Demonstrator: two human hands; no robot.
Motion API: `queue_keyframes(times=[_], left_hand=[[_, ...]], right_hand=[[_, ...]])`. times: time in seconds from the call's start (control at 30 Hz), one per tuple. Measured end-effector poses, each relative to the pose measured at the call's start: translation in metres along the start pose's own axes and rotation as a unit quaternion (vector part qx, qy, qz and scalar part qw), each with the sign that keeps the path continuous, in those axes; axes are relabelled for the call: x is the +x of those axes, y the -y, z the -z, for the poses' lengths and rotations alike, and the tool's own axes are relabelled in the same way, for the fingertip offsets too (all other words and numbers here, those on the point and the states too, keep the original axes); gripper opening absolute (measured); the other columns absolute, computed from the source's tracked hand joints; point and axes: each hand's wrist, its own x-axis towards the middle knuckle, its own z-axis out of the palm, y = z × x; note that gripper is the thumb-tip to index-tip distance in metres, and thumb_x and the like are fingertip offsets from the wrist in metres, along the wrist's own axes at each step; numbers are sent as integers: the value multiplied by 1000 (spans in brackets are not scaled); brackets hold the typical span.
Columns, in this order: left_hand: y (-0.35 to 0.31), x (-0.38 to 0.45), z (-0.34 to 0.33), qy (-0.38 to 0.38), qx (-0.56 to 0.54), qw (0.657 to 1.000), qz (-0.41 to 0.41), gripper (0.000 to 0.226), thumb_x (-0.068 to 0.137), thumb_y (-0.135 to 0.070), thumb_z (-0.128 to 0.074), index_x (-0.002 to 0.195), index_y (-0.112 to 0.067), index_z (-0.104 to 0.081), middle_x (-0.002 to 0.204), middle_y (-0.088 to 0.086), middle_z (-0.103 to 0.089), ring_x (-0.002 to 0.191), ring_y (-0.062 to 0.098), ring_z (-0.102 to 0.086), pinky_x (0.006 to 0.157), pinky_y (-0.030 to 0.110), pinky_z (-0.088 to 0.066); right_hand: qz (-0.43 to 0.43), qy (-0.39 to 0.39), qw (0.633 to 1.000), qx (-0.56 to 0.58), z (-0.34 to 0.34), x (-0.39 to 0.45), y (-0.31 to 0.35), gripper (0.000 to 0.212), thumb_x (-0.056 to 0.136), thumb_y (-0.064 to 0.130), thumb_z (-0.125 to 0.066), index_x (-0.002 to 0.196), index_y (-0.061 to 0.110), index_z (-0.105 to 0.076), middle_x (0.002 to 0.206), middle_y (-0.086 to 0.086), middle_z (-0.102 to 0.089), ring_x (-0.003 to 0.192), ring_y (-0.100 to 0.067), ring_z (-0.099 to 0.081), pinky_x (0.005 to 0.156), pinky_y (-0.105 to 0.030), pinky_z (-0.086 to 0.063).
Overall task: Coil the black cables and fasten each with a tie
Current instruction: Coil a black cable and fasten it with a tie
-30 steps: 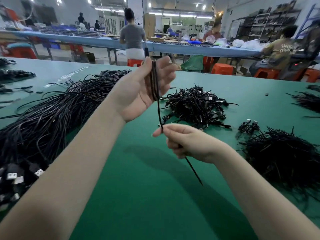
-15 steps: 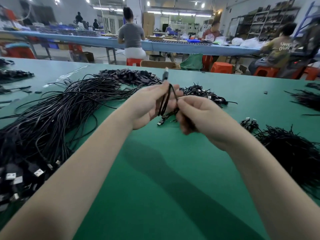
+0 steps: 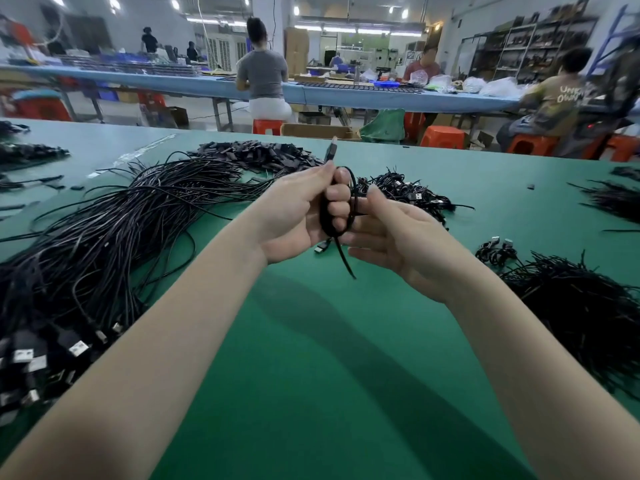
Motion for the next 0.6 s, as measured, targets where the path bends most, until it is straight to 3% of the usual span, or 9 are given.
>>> queue_keyframes(times=[0.1, 0.2, 0.27, 0.4, 0.53, 0.6], left_hand=[[6, 4, -3, -69, 113, 991, 0, 31, 105, -29, -35, 82, -16, -51, 69, -3, -50, 63, 11, -48, 58, 21, -49], [8, 5, -2, -127, 246, 961, -13, 32, 103, -34, -39, 79, -23, -56, 76, -8, -53, 78, 14, -45, 71, 26, -39], [10, 5, -4, -121, 207, 971, -18, 31, 103, -32, -40, 79, -20, -56, 83, -6, -58, 90, 20, -47, 77, 33, -36], [14, 6, -13, -60, 44, 997, -10, 29, 103, -25, -37, 83, -12, -52, 107, 8, -64, 92, 22, -59, 82, 33, -52], [21, 11, -14, -85, 75, 992, -46, 29, 104, -26, -36, 81, -15, -52, 91, 0, -64, 81, 12, -58, 75, 24, -45], [26, 13, -15, -112, 97, 987, -62, 31, 104, -27, -37, 79, -17, -54, 81, -4, -62, 74, 10, -54, 71, 25, -39]], right_hand=[[45, -12, 986, -158, -5, -2, -3, 33, 87, 53, -57, 98, 23, -67, 86, 10, -70, 78, -6, -67, 86, -37, -54], [63, -47, 975, -208, -10, -1, -7, 36, 84, 45, -65, 105, 16, -61, 78, 11, -67, 69, -4, -63, 84, -45, -55], [81, -70, 966, -234, -14, 0, -9, 38, 81, 45, -69, 102, 17, -57, 72, 12, -62, 63, -3, -61, 76, -48, -56], [119, -109, 947, -277, -18, 2, -13, 31, 85, 42, -67, 95, 17, -53, 67, 11, -57, 54, -2, -56, 65, -41, -56], [132, -117, 932, -316, -19, 5, -17, 28, 95, 40, -52, 103, 12, -49, 76, 10, -51, 69, -12, -53, 70, -44, -52], [133, -133, 908, -375, -21, 5, -20, 30, 99, 42, -40, 107, 14, -47, 84, 5, -57, 78, -23, -55, 69, -40, -46]])
